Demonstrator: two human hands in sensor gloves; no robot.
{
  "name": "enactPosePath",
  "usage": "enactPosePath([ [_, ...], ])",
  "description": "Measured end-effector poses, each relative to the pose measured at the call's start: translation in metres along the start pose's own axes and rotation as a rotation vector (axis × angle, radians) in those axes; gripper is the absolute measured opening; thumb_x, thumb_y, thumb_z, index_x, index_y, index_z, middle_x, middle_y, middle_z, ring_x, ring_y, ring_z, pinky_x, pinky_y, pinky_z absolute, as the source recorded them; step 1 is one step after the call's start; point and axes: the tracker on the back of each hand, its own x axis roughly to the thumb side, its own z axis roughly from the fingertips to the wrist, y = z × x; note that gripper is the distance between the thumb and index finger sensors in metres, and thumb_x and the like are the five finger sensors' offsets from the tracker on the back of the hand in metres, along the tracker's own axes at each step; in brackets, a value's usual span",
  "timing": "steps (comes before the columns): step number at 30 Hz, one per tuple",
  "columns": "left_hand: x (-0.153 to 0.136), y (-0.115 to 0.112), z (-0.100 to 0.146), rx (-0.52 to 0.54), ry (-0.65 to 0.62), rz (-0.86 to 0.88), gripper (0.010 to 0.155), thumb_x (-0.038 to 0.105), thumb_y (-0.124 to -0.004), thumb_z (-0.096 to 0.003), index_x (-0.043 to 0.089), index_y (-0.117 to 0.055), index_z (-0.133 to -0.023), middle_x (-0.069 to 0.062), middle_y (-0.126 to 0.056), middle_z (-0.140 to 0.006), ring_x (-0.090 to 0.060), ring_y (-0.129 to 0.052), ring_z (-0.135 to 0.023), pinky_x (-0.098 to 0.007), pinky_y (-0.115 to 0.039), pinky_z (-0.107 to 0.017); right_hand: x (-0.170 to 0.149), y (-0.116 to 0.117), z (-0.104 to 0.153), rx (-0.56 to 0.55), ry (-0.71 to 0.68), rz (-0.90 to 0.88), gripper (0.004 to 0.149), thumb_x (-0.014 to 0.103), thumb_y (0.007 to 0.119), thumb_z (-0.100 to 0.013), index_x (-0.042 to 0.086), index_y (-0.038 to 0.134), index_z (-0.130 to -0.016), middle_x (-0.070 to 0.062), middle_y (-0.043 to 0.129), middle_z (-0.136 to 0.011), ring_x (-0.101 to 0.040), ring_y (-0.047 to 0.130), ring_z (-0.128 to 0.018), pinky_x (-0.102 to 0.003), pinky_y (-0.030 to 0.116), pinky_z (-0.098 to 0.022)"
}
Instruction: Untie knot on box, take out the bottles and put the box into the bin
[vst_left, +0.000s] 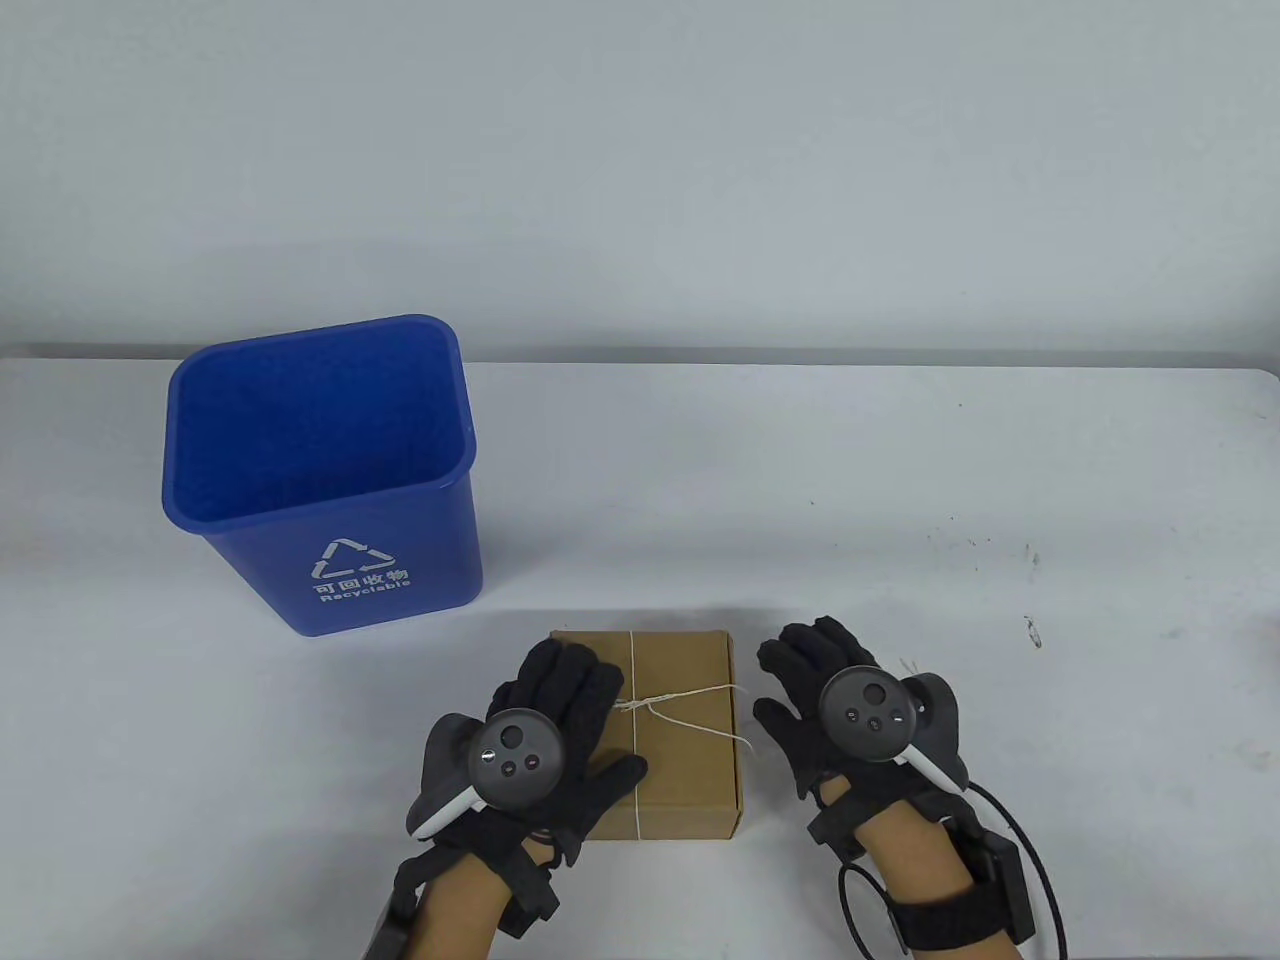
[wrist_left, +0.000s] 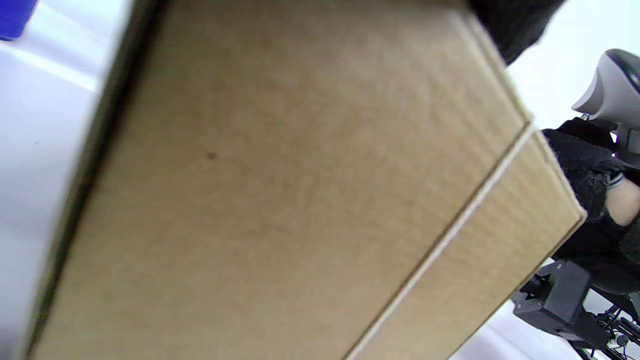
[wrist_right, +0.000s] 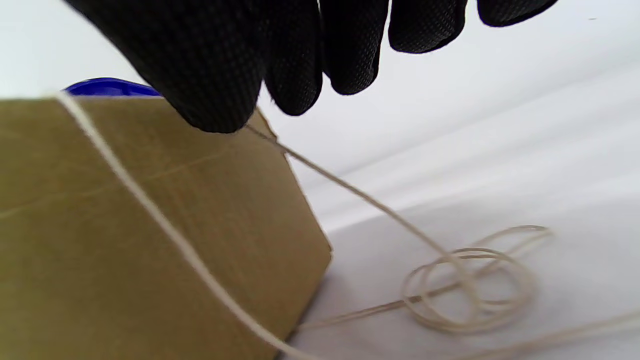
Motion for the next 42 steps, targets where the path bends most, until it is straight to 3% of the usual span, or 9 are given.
enactPosePath([
  [14, 0.000, 0.000, 0.000, 0.001, 0.001, 0.000, 0.088, 0.061, -0.067, -0.0503, 0.020, -0.027, -0.117, -0.008, -0.013, -0.119, -0.046, -0.005, -0.111, -0.079, -0.025, -0.072, -0.001, 0.005, -0.002, -0.038, -0.015, -0.040, 0.039, 0.033, 0.079, -0.047, 0.011, 0.088, -0.078, -0.012, 0.075, -0.095, -0.053, 0.059, -0.093, -0.070, 0.050, -0.062],
  [28, 0.000, 0.000, 0.000, 0.003, 0.000, 0.000, 0.088, 0.061, -0.067, -0.0504, 0.020, -0.027, -0.117, -0.008, -0.013, -0.119, -0.046, -0.005, -0.111, -0.079, -0.024, -0.072, -0.038, 0.010, -0.005, 0.064, 0.247, 0.049, 0.039, 0.032, 0.079, -0.047, 0.011, 0.088, -0.078, -0.013, 0.075, -0.095, -0.054, 0.059, -0.093, -0.070, 0.049, -0.062],
  [35, 0.000, 0.000, 0.000, 0.003, 0.000, 0.000, 0.088, 0.061, -0.067, -0.0504, 0.020, -0.027, -0.117, -0.008, -0.013, -0.119, -0.046, -0.005, -0.111, -0.079, -0.025, -0.072, -0.051, 0.004, -0.002, 0.071, 0.360, 0.071, 0.039, 0.032, 0.079, -0.047, 0.010, 0.088, -0.078, -0.015, 0.074, -0.096, -0.055, 0.057, -0.093, -0.071, 0.048, -0.062],
  [37, 0.000, 0.000, 0.000, 0.003, -0.002, -0.001, 0.088, 0.061, -0.067, -0.0503, 0.020, -0.027, -0.117, -0.008, -0.013, -0.119, -0.046, -0.005, -0.111, -0.079, -0.024, -0.072, -0.053, 0.003, -0.001, 0.085, 0.374, 0.031, 0.048, 0.035, 0.077, -0.048, 0.007, 0.080, -0.087, -0.017, 0.067, -0.099, -0.056, 0.052, -0.094, -0.072, 0.044, -0.062],
  [42, -0.001, 0.000, 0.000, 0.002, -0.002, 0.000, 0.088, 0.061, -0.067, -0.0503, 0.020, -0.027, -0.117, -0.008, -0.013, -0.119, -0.046, -0.005, -0.111, -0.079, -0.025, -0.072, -0.050, -0.008, 0.002, -0.040, 0.332, -0.027, 0.056, 0.037, 0.075, -0.049, 0.004, 0.070, -0.094, -0.019, 0.060, -0.102, -0.057, 0.050, -0.094, -0.072, 0.043, -0.062],
])
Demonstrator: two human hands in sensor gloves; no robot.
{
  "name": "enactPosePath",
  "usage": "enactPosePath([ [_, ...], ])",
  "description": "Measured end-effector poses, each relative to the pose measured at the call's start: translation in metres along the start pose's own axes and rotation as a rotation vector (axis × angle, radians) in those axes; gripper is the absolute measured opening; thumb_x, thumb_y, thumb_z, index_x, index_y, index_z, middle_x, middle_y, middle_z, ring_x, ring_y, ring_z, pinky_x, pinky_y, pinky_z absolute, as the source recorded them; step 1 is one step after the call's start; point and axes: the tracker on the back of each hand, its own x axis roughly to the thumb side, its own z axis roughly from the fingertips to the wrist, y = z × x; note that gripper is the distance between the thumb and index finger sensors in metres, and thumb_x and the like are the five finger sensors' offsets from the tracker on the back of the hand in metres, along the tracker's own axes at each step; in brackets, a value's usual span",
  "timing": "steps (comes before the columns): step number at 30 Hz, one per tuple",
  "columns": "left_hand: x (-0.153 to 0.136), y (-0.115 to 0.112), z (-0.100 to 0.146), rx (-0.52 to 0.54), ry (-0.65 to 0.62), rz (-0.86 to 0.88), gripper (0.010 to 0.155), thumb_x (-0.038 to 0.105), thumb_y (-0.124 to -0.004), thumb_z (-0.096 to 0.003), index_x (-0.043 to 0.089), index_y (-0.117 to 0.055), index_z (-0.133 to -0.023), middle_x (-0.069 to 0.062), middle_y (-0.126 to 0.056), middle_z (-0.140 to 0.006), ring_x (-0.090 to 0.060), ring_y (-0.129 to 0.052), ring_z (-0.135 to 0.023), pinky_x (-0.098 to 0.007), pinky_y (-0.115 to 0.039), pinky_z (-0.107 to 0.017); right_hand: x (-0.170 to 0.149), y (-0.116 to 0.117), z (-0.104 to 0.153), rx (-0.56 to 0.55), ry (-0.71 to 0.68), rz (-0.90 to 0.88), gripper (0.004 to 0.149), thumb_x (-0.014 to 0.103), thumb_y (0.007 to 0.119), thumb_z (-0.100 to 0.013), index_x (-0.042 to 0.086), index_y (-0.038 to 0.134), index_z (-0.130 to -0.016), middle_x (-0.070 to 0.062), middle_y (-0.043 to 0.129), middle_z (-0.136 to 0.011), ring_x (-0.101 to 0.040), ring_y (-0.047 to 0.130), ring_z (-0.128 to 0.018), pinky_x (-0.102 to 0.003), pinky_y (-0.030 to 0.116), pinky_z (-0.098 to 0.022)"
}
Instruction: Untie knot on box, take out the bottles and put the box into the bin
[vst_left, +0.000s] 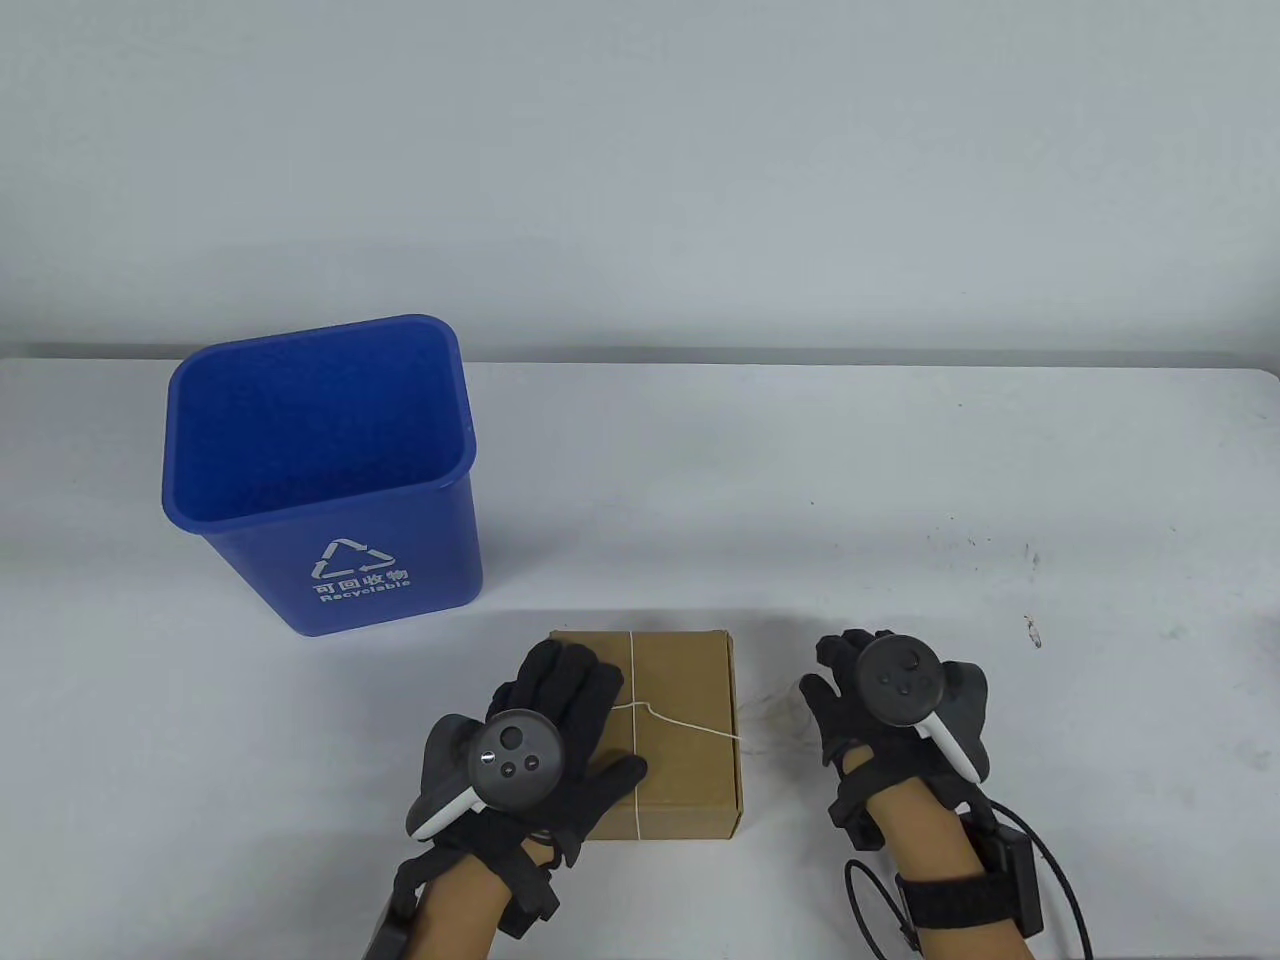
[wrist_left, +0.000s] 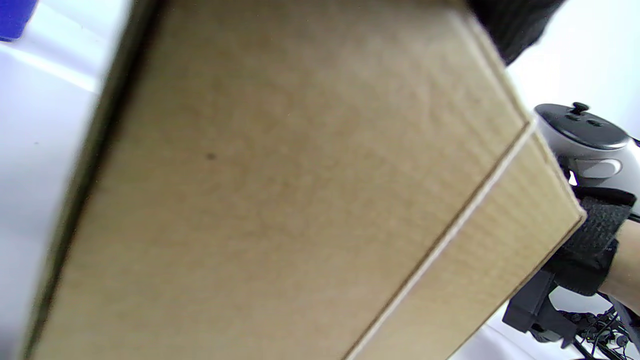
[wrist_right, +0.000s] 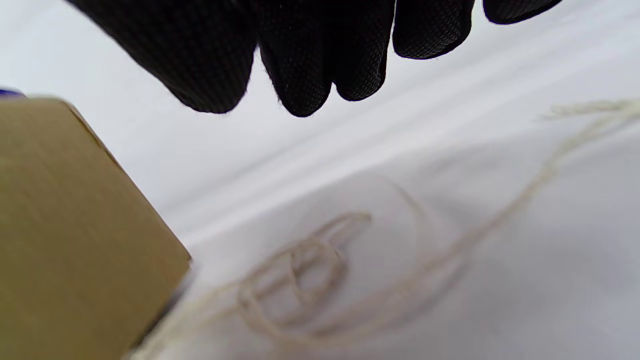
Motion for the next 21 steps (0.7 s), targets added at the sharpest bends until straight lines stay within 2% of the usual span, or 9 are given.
enactPosePath([
  [5, 0.000, 0.000, 0.000, -0.002, 0.002, 0.006, 0.088, 0.061, -0.067, -0.0506, 0.020, -0.027, -0.117, -0.008, -0.013, -0.119, -0.046, -0.005, -0.111, -0.079, -0.025, -0.072, 0.015, -0.010, 0.009, -0.084, -0.158, -0.121, 0.058, 0.040, 0.070, -0.050, 0.006, 0.067, -0.096, -0.019, 0.059, -0.102, -0.056, 0.050, -0.094, -0.072, 0.044, -0.061],
  [8, 0.000, 0.001, 0.000, 0.000, 0.012, 0.028, 0.086, 0.059, -0.068, -0.0511, 0.020, -0.028, -0.117, -0.008, -0.014, -0.119, -0.046, -0.005, -0.111, -0.078, -0.026, -0.072, 0.034, -0.009, 0.017, -0.080, -0.327, -0.224, 0.059, 0.042, 0.070, -0.050, 0.007, 0.065, -0.098, -0.018, 0.059, -0.103, -0.055, 0.052, -0.094, -0.071, 0.046, -0.062],
  [12, 0.000, 0.004, -0.001, 0.022, 0.030, 0.053, 0.082, 0.055, -0.071, -0.0518, 0.021, -0.035, -0.117, -0.009, -0.019, -0.120, -0.046, -0.009, -0.112, -0.076, -0.030, -0.073, 0.058, 0.003, 0.026, 0.003, -0.449, -0.317, 0.062, 0.043, 0.071, -0.050, 0.009, 0.063, -0.100, -0.017, 0.056, -0.106, -0.056, 0.051, -0.095, -0.071, 0.046, -0.062],
  [18, 0.000, 0.010, -0.004, 0.067, 0.073, 0.072, 0.072, 0.049, -0.075, -0.0520, 0.024, -0.048, -0.114, -0.008, -0.030, -0.120, -0.045, -0.019, -0.112, -0.072, -0.039, -0.073, 0.073, 0.028, 0.026, 0.147, -0.481, -0.267, 0.066, 0.045, 0.070, -0.050, 0.011, 0.055, -0.104, -0.016, 0.045, -0.111, -0.057, 0.042, -0.098, -0.073, 0.043, -0.063],
  [21, 0.000, 0.015, -0.005, 0.109, 0.098, 0.065, 0.063, 0.044, -0.078, -0.0519, 0.025, -0.059, -0.109, -0.007, -0.039, -0.118, -0.045, -0.028, -0.110, -0.068, -0.045, -0.073, 0.071, 0.037, 0.025, 0.232, -0.461, -0.226, 0.068, 0.048, 0.067, -0.051, 0.013, 0.046, -0.106, -0.010, 0.026, -0.114, -0.059, 0.034, -0.098, -0.073, 0.039, -0.063],
])
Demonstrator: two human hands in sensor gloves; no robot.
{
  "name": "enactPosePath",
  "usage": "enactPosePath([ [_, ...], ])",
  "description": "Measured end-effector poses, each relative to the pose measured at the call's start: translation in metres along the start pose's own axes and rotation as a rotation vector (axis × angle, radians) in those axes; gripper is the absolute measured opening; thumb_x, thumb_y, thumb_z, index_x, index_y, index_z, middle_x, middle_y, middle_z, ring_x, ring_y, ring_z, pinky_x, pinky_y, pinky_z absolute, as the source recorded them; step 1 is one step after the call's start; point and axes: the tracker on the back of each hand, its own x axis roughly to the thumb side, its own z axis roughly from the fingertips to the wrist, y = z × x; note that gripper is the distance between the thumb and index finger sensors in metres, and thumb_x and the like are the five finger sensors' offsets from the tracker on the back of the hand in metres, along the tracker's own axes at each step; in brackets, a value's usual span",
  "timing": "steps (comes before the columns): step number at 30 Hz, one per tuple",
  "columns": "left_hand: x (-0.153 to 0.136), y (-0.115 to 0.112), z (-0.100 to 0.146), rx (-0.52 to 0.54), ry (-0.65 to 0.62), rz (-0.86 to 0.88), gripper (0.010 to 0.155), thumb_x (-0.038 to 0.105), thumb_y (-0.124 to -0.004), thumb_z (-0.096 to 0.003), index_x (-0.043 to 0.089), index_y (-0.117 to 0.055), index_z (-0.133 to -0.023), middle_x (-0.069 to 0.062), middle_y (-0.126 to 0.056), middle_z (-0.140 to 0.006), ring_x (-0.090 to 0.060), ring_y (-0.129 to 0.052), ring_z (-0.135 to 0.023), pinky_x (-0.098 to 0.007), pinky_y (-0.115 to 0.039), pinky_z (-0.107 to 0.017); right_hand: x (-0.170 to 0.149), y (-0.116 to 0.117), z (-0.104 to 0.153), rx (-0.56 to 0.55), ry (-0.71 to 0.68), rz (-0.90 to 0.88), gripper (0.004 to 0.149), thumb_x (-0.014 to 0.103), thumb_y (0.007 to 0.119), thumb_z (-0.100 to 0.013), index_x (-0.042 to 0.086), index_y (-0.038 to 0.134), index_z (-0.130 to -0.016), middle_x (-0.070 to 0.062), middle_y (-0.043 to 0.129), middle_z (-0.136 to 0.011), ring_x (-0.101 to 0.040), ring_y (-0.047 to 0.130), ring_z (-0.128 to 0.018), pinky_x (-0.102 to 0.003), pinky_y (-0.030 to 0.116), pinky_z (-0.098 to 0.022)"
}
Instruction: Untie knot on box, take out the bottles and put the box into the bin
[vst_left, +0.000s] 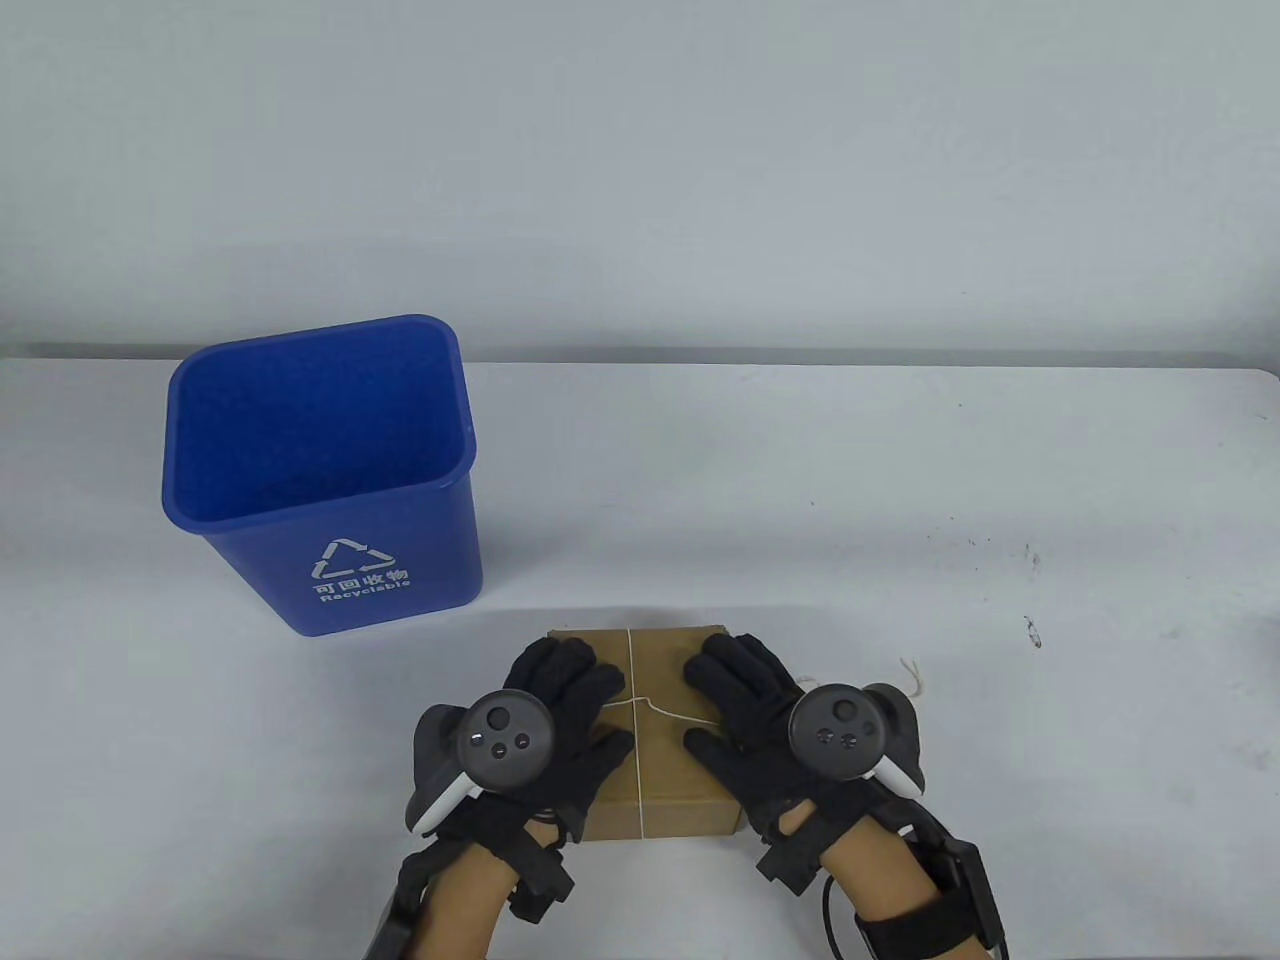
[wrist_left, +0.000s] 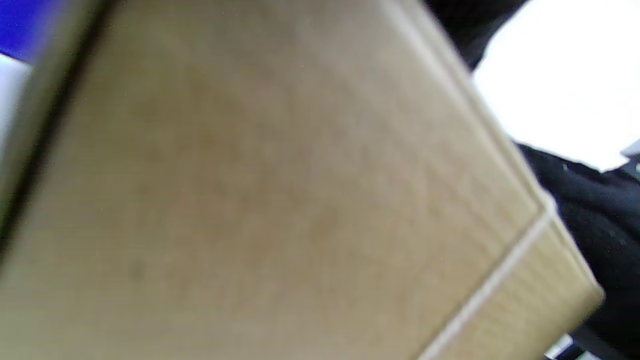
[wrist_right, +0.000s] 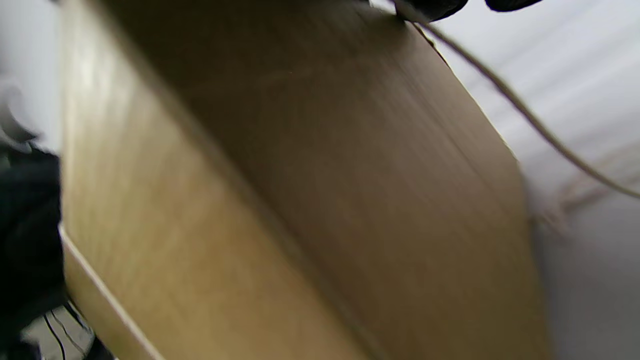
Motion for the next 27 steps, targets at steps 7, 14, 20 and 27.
enactPosePath([
  [7, 0.004, 0.010, -0.006, 0.102, 0.003, -0.080, 0.043, 0.034, -0.085, -0.0489, 0.018, -0.084, -0.089, -0.006, -0.064, -0.107, -0.044, -0.054, -0.101, -0.058, -0.059, -0.067, 0.003, 0.002, 0.002, 0.009, 0.029, -0.007, 0.069, 0.047, 0.066, -0.051, 0.013, 0.043, -0.107, -0.009, 0.022, -0.113, -0.060, 0.034, -0.097, -0.073, 0.038, -0.063],
  [14, -0.006, 0.017, 0.004, 0.172, 0.051, -0.111, 0.044, 0.031, -0.083, -0.0486, 0.010, -0.083, -0.087, -0.011, -0.064, -0.105, -0.047, -0.058, -0.098, -0.060, -0.059, -0.066, 0.003, 0.003, 0.004, 0.021, 0.040, 0.003, 0.069, 0.048, 0.065, -0.051, 0.014, 0.040, -0.107, -0.009, 0.020, -0.113, -0.060, 0.035, -0.097, -0.073, 0.039, -0.063],
  [20, -0.027, 0.023, 0.010, 0.184, 0.130, -0.030, 0.049, 0.036, -0.081, -0.0496, 0.010, -0.075, -0.091, -0.013, -0.060, -0.106, -0.048, -0.062, -0.096, -0.059, -0.062, -0.065, 0.003, 0.003, 0.005, 0.025, 0.048, 0.002, 0.070, 0.048, 0.064, -0.051, 0.014, 0.039, -0.107, -0.009, 0.019, -0.113, -0.060, 0.035, -0.097, -0.073, 0.039, -0.063],
  [27, -0.054, 0.009, 0.007, 0.063, 0.293, 0.190, 0.075, 0.059, -0.074, -0.0487, 0.002, -0.067, -0.097, -0.024, -0.056, -0.106, -0.053, -0.071, -0.087, -0.060, -0.068, -0.058, 0.004, 0.003, 0.006, 0.029, 0.054, 0.013, 0.069, 0.047, 0.064, -0.052, 0.015, 0.038, -0.107, -0.009, 0.018, -0.113, -0.060, 0.035, -0.097, -0.073, 0.039, -0.063],
])
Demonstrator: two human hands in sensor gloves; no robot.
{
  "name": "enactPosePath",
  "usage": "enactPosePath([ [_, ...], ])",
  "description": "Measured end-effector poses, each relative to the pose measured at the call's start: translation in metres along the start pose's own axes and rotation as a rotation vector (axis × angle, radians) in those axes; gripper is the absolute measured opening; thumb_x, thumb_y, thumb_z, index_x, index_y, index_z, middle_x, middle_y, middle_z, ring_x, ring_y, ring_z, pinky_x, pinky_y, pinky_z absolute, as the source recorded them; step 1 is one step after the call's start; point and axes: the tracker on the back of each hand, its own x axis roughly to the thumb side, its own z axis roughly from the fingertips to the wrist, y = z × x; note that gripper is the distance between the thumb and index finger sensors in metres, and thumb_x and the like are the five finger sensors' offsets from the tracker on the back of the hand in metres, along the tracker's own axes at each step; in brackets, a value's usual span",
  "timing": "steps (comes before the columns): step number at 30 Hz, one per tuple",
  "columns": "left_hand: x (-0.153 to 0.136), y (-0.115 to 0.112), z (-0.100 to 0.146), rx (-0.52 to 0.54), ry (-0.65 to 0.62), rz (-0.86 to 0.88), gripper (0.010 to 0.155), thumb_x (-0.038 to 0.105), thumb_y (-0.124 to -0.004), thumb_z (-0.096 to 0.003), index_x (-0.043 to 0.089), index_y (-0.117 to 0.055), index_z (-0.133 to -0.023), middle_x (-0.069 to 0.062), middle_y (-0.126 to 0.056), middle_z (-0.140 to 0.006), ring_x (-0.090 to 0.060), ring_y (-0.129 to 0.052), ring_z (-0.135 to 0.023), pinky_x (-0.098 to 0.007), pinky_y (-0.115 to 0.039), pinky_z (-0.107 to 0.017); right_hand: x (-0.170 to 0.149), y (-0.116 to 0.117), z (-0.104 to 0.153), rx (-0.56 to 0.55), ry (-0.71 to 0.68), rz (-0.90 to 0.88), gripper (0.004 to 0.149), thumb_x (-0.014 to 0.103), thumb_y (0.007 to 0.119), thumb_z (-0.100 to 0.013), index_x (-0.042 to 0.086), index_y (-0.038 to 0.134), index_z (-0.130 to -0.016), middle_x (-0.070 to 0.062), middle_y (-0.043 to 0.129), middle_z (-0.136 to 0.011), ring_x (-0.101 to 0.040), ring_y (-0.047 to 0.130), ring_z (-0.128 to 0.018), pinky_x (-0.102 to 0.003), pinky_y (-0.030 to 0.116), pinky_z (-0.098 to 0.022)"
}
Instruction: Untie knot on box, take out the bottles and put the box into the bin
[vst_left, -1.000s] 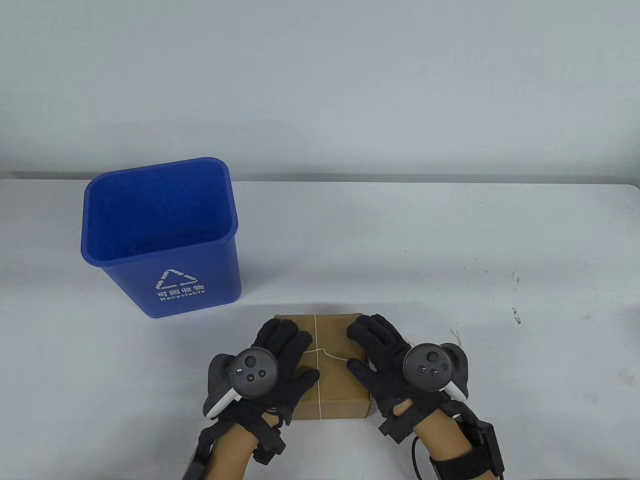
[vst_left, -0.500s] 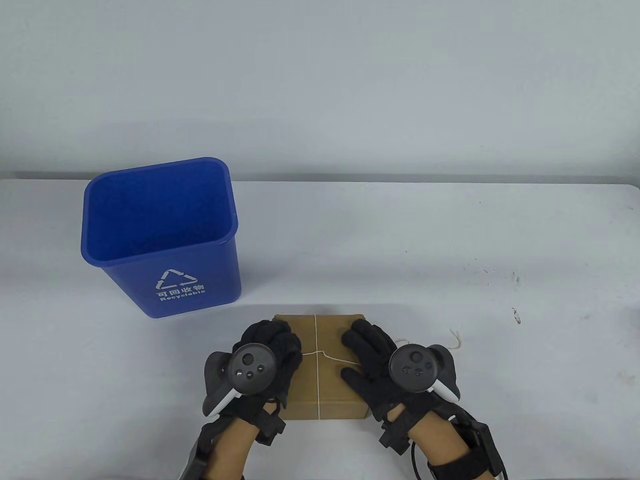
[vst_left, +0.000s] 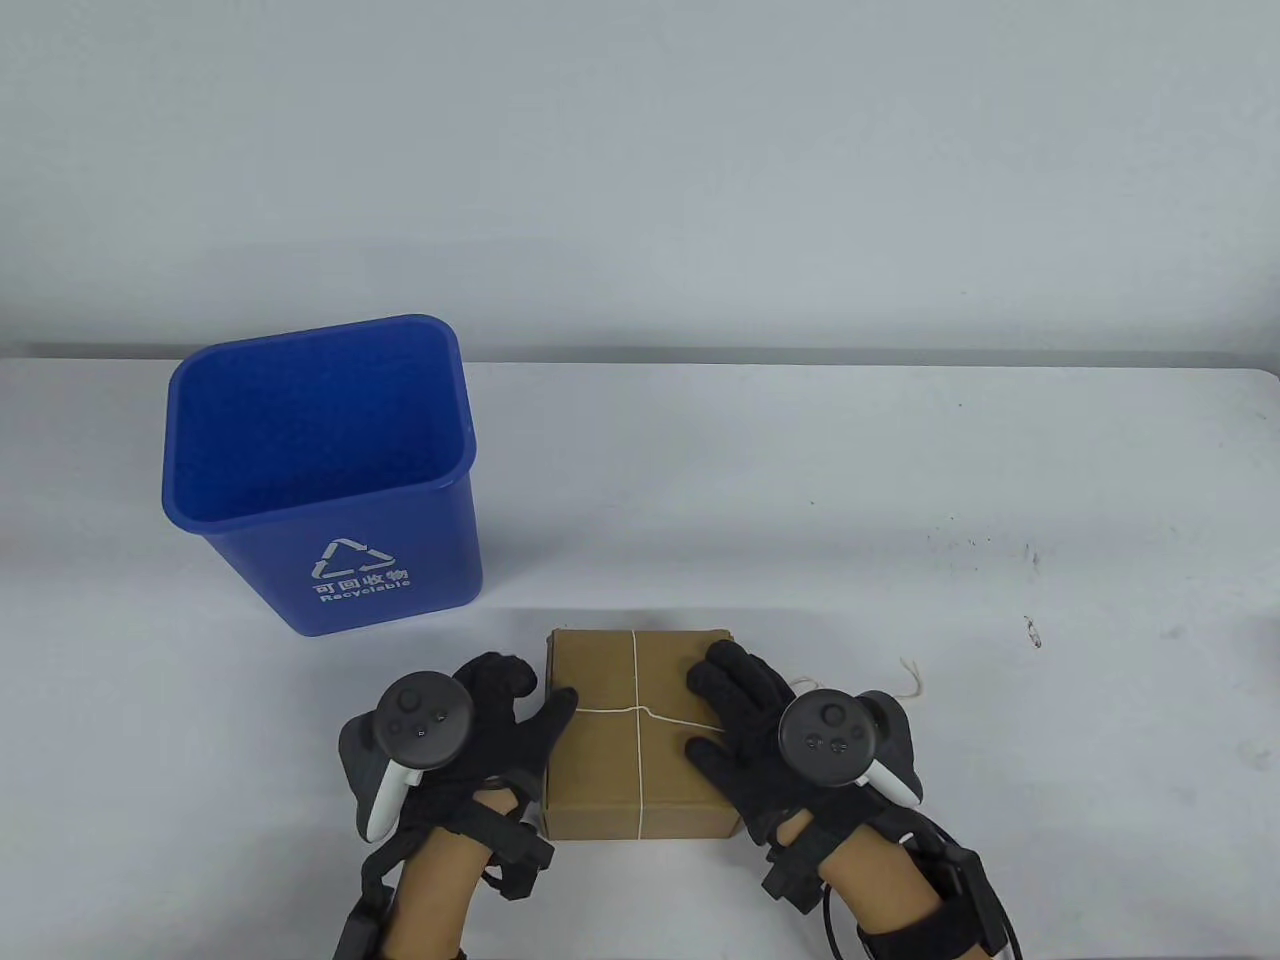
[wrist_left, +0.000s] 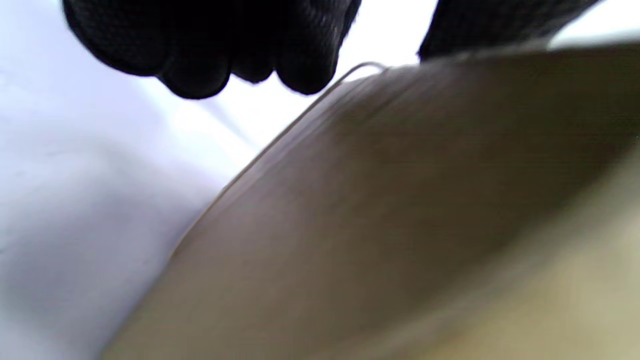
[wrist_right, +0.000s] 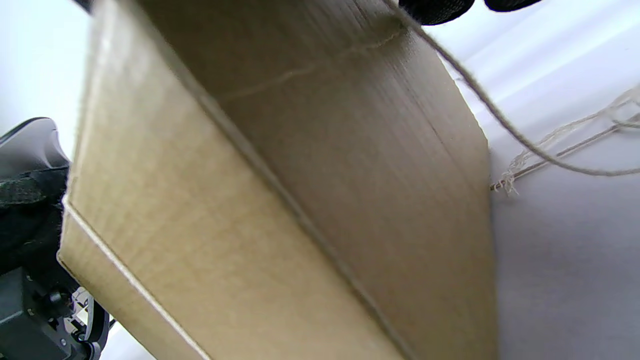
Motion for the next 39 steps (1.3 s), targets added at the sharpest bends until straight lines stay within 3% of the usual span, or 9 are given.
enactPosePath([
  [3, 0.000, -0.003, -0.001, -0.041, -0.010, 0.012, 0.069, 0.058, -0.068, -0.0513, 0.001, -0.076, -0.090, -0.022, -0.064, -0.103, -0.052, -0.077, -0.084, -0.059, -0.071, -0.056, 0.000, 0.000, 0.000, 0.000, 0.000, -0.003, 0.069, 0.047, 0.064, -0.052, 0.014, 0.038, -0.107, -0.009, 0.018, -0.113, -0.060, 0.035, -0.097, -0.073, 0.038, -0.063],
  [11, 0.003, 0.003, 0.000, 0.026, -0.042, 0.010, 0.050, 0.041, -0.067, -0.0528, 0.000, -0.087, -0.074, -0.017, -0.073, -0.099, -0.049, -0.082, -0.080, -0.058, -0.073, -0.055, 0.000, 0.000, 0.000, 0.002, 0.000, 0.001, 0.070, 0.047, 0.064, -0.052, 0.014, 0.038, -0.107, -0.009, 0.018, -0.113, -0.060, 0.035, -0.097, -0.073, 0.039, -0.063],
  [27, -0.013, 0.009, -0.011, 0.066, 0.064, -0.253, 0.045, 0.036, -0.076, -0.0513, 0.000, -0.088, -0.074, -0.017, -0.071, -0.100, -0.050, -0.080, -0.082, -0.060, -0.070, -0.057, 0.000, 0.001, 0.002, 0.002, 0.001, 0.007, 0.069, 0.047, 0.064, -0.052, 0.015, 0.037, -0.107, -0.008, 0.018, -0.113, -0.060, 0.036, -0.097, -0.073, 0.039, -0.063],
  [39, -0.036, 0.010, -0.025, 0.035, 0.187, -0.345, 0.045, 0.034, -0.084, -0.0489, 0.000, -0.087, -0.078, -0.019, -0.068, -0.101, -0.050, -0.076, -0.086, -0.060, -0.068, -0.059, 0.001, 0.001, 0.002, 0.002, 0.001, 0.007, 0.069, 0.047, 0.064, -0.051, 0.015, 0.037, -0.107, -0.008, 0.017, -0.113, -0.060, 0.036, -0.097, -0.073, 0.039, -0.063],
])
